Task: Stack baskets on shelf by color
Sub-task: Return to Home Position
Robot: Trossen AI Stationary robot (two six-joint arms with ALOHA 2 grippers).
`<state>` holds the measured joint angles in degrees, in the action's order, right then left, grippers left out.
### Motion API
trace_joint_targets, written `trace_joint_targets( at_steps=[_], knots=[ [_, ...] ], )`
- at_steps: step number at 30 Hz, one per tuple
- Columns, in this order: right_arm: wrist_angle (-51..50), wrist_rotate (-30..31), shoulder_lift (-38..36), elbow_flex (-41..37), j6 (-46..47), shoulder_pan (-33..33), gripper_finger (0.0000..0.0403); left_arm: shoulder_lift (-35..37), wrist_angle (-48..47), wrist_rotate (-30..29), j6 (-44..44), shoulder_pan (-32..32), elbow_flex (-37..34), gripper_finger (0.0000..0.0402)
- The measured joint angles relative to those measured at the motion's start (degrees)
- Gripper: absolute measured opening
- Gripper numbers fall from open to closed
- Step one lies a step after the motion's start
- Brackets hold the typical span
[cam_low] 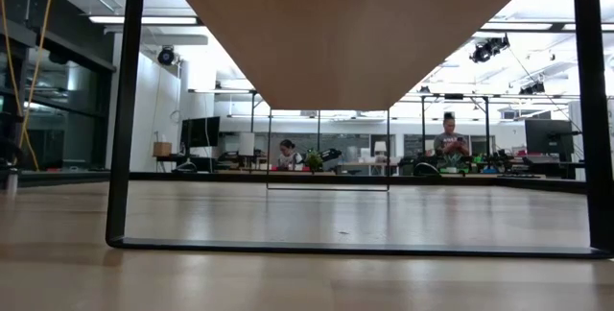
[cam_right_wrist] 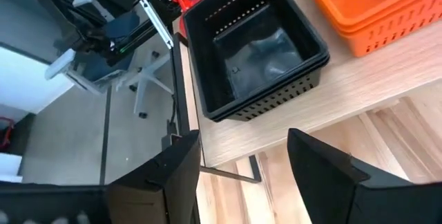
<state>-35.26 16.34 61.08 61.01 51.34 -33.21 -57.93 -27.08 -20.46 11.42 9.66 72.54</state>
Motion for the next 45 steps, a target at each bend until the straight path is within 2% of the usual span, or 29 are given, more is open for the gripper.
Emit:
trace_joint_targets(
  at_steps=[3, 6, 11, 18, 23, 26, 32, 36, 45],
  knots=[
    [-0.1, -0.5, -0.1, 0.0, -0.4, 0.7, 0.0204, 1.6, 4.9, 8.6, -1.1, -8.2, -4.3, 0.0001],
    [-0.3, -0.5, -0.1, 0.0, -2.6, 1.0, 0.0204, 2.5, 5.5, 15.0, -0.6, -15.0, -7.5, 0.0001],
    [-1.5, -0.4, -0.1, 0.0, -5.3, 1.4, 0.0204, 3.0, 5.9, 21.7, 1.9, -21.0, -10.4, 0.0],
    [-1.7, -0.2, -0.4, 0.0, -6.2, 2.7, 0.0204, 4.5, 7.6, 18.0, 4.4, -20.4, -13.0, 0.0],
    [0.1, 3.8, -1.1, 0.0, -3.9, 4.1, 0.0204, 9.0, 19.6, 15.8, 5.3, -16.2, -22.5, 0.0],
    [2.9, 7.4, -1.3, 0.0, -4.0, 4.6, 0.0204, 13.8, 28.1, 14.2, 7.4, -13.1, -31.2, 0.0],
    [5.2, 10.1, -1.4, 0.0, -6.8, 5.8, 0.0204, 25.4, 40.3, 10.6, 10.2, -7.2, -46.2, 0.0],
    [5.3, 10.1, -1.4, 0.0, -6.7, 6.8, 0.0204, 33.6, 40.2, 7.1, 10.6, -4.3, -52.4, 0.0],
    [6.7, 10.1, -1.4, 0.0, -6.3, 8.5, 0.0204, 51.4, 40.2, 6.3, 8.6, -2.8, -64.1, 0.0]
  ],
)
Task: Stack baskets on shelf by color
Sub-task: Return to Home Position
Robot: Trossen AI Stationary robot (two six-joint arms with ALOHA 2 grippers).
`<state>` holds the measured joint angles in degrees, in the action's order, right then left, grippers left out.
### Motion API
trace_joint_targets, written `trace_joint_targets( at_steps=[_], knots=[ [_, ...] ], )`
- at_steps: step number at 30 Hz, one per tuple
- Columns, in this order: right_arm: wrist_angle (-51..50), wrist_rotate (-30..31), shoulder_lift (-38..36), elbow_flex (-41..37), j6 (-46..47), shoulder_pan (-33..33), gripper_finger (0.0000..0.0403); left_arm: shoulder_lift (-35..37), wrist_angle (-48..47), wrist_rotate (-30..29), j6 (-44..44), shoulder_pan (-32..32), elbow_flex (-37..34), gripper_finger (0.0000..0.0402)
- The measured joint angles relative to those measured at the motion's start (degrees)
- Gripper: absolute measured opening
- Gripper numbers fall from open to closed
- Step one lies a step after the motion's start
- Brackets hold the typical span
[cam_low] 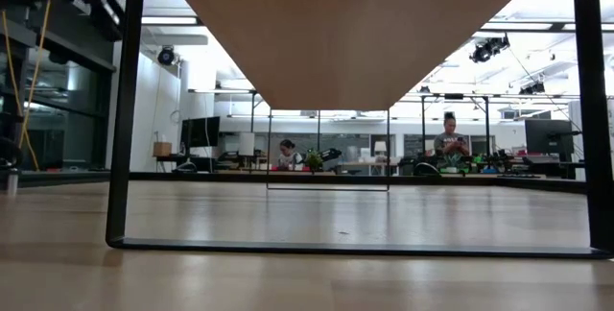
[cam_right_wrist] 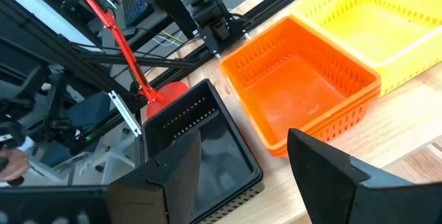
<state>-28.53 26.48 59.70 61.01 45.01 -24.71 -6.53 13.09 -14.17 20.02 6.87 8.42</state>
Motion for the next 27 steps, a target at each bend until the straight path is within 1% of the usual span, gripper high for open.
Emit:
trace_joint_targets(
  at_steps=[5, 9, 11, 14, 16, 17, 22, 27],
  knots=[
    [0.0, 0.0, 0.0, 0.0, 0.0, 0.0, 0.0204, 6.5, 0.5, -0.1, 1.9, 0.0, -5.5, 0.0],
    [0.0, 0.0, 0.0, 0.0, 0.0, 0.0, 0.0204, 6.2, 1.1, -0.9, 2.4, 0.0, -7.7, 0.0],
    [0.0, -0.3, 0.0, 0.0, 0.1, 0.0, 0.0204, 6.0, -1.1, -1.4, 2.3, 0.0, -7.7, 0.0],
    [0.0, -1.1, 0.0, 0.0, 0.0, 0.0, 0.0204, 6.2, -1.0, -1.8, -1.5, -0.5, -7.8, 0.0],
    [-0.1, -1.6, 0.0, 0.0, -0.1, 0.0, 0.0204, 6.2, -1.1, -1.7, -2.9, -2.1, -7.8, 0.0],
    [-0.3, -1.8, -0.1, 0.0, -0.1, 0.0, 0.0204, 6.2, -1.4, -1.0, -2.9, -3.1, -7.8, 0.0],
    [-0.4, -3.2, -0.3, 0.0, -0.9, 0.0, 0.0204, 6.2, -3.5, 7.1, -0.7, -9.5, -7.8, 0.0],
    [-1.1, -4.7, -0.9, 0.0, -1.6, 0.0, 0.0204, 6.2, -6.1, 9.2, 1.9, -14.0, -7.8, 0.0]
  ],
)
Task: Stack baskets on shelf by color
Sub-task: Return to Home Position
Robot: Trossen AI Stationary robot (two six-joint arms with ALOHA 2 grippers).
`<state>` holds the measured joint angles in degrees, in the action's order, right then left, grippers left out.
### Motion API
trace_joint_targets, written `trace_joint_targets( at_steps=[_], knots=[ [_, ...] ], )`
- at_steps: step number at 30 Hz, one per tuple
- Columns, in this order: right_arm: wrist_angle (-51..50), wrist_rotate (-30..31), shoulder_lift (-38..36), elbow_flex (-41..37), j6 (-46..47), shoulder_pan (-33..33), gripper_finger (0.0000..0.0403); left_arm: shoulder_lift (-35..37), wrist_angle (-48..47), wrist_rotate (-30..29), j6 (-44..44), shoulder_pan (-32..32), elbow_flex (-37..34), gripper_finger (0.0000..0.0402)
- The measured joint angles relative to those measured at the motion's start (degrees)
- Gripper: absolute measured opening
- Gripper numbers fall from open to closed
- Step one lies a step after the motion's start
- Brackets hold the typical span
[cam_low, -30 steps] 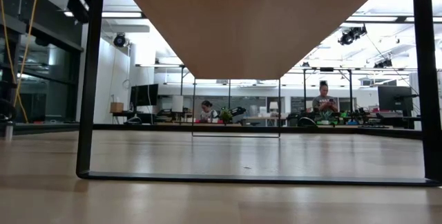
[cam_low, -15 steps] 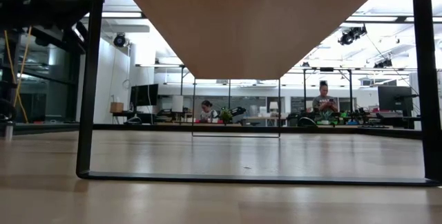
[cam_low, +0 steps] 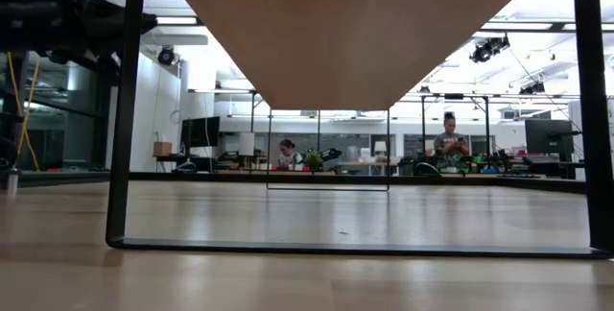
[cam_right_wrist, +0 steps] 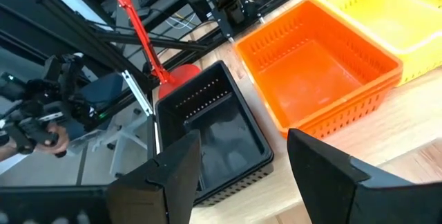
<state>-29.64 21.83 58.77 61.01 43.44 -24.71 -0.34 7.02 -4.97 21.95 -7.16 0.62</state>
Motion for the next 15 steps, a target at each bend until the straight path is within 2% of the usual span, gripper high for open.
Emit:
trace_joint_targets(
  at_steps=[4, 8, 11, 15],
  knots=[
    [-1.6, -0.4, -1.4, 0.0, 0.6, 0.0, 0.0203, 0.0, -0.3, -0.2, 1.2, -0.4, 0.0, 0.0],
    [-3.3, -0.4, -3.6, 0.0, 1.5, 0.0, 0.0183, 0.0, -3.2, -1.4, -4.8, -0.4, 0.0, 0.0],
    [-5.8, -0.4, -6.0, 0.0, 0.8, 0.0, 0.0141, 0.0, -4.7, -1.4, -7.3, -0.4, 0.0, 0.0],
    [-9.4, -0.4, -9.5, 0.0, -3.0, -0.1, 0.0058, 0.0, -5.3, -1.6, -7.6, -0.4, 0.0, 0.0]
  ],
)
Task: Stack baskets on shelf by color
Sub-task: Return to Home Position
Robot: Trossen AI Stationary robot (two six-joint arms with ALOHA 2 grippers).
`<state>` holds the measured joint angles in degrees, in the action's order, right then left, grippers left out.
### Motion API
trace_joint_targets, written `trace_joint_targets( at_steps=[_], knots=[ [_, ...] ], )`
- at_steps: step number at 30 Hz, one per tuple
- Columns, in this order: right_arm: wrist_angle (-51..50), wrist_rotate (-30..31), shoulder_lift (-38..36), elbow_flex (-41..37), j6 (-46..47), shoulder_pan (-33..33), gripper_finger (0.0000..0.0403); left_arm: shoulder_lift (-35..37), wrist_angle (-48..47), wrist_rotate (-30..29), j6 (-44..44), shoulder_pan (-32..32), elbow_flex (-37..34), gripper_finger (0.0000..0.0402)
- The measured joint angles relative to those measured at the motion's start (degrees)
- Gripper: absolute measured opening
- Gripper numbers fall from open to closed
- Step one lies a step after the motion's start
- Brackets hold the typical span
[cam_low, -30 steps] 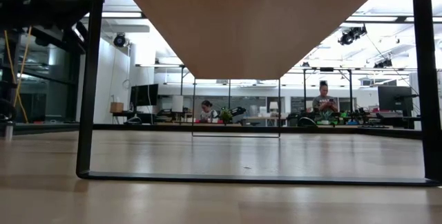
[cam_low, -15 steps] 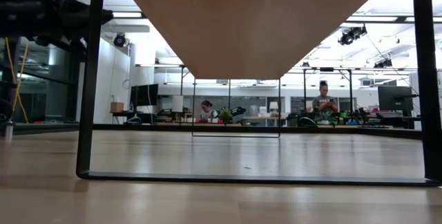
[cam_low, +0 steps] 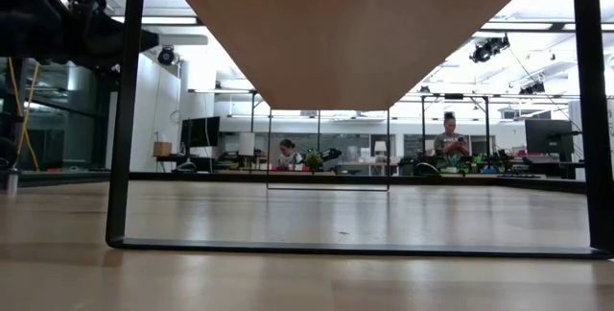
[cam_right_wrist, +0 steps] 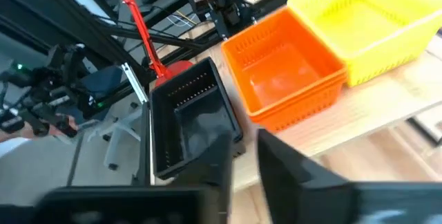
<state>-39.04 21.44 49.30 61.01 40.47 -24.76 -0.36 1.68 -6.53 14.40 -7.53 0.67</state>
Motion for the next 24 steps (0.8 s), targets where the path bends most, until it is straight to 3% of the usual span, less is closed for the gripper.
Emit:
trace_joint_targets(
  at_steps=[3, 9, 18, 24],
  knots=[
    [-1.3, 0.0, -2.8, 0.0, -4.0, 0.0, 0.0009, 0.0, -0.2, -0.1, 0.0, 0.0, 0.0, 0.0],
    [-1.5, -1.0, -8.3, -1.4, -9.1, 0.7, 0.0012, 0.0, -0.2, -0.1, 0.0, 0.0, 0.0, 0.0001],
    [19.7, -9.3, -23.7, -25.3, -10.1, 6.5, 0.0001, 0.0, -0.2, -0.1, 0.0, 0.0, 0.0, 0.0001],
    [22.1, -14.7, -33.3, -33.1, -12.1, 14.0, 0.0, 0.0, -0.1, -0.1, 0.0, 0.0, 0.0, 0.0001]
  ],
)
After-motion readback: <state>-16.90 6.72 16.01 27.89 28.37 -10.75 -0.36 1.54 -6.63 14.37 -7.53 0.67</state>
